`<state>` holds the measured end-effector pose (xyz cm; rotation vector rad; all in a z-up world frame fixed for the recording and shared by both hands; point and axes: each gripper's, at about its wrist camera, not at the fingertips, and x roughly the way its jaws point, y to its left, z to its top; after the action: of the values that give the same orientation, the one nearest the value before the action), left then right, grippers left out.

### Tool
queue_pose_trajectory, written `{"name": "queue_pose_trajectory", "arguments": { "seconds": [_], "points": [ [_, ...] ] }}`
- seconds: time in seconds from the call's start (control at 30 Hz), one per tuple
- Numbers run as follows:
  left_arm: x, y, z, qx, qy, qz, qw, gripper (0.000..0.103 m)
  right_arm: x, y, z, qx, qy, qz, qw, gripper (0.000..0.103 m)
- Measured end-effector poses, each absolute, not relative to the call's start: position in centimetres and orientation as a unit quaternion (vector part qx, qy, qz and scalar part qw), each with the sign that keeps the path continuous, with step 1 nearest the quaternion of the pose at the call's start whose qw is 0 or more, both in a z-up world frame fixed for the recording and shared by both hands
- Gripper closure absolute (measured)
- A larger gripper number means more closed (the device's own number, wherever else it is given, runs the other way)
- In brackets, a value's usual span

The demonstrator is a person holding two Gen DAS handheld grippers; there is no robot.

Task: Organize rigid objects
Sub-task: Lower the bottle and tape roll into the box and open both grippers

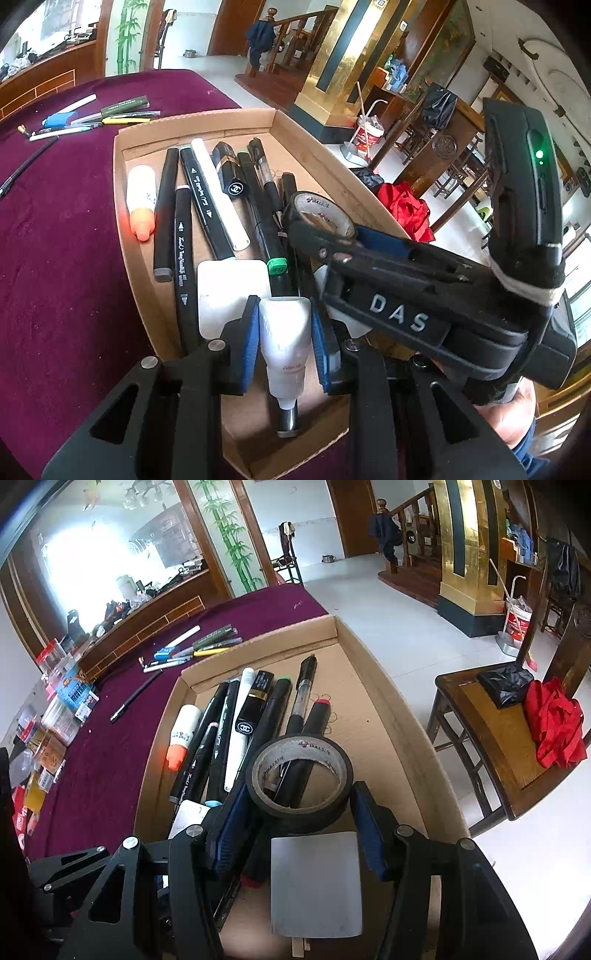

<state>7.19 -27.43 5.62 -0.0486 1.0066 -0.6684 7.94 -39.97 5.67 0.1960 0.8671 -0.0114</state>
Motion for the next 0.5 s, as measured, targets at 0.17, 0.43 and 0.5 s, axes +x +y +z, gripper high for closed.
{"name": "queue_pose_trajectory", "arguments": {
  "seconds": [0.17, 0.43, 0.5],
  "points": [
    [7.48, -27.51, 5.57, -0.029, 0.471, -0.319, 0.822, 0.080, 7.94, -40.30, 5.68, 0.100, 0.418, -0.018, 0.903, 0.052],
    [7.21, -27.36, 5.48, -0.033, 0.464, -0.324, 0.824, 0.080, 7.86, -40.61, 5.50, 0.103, 0.421, -0.029, 0.901, 0.052],
    [7.11, -27.08, 5.46, -0.036, 0.466, -0.324, 0.822, 0.080, 7.91, -40.68, 5.51, 0.106, 0.421, -0.026, 0.901, 0.052]
  ]
}}
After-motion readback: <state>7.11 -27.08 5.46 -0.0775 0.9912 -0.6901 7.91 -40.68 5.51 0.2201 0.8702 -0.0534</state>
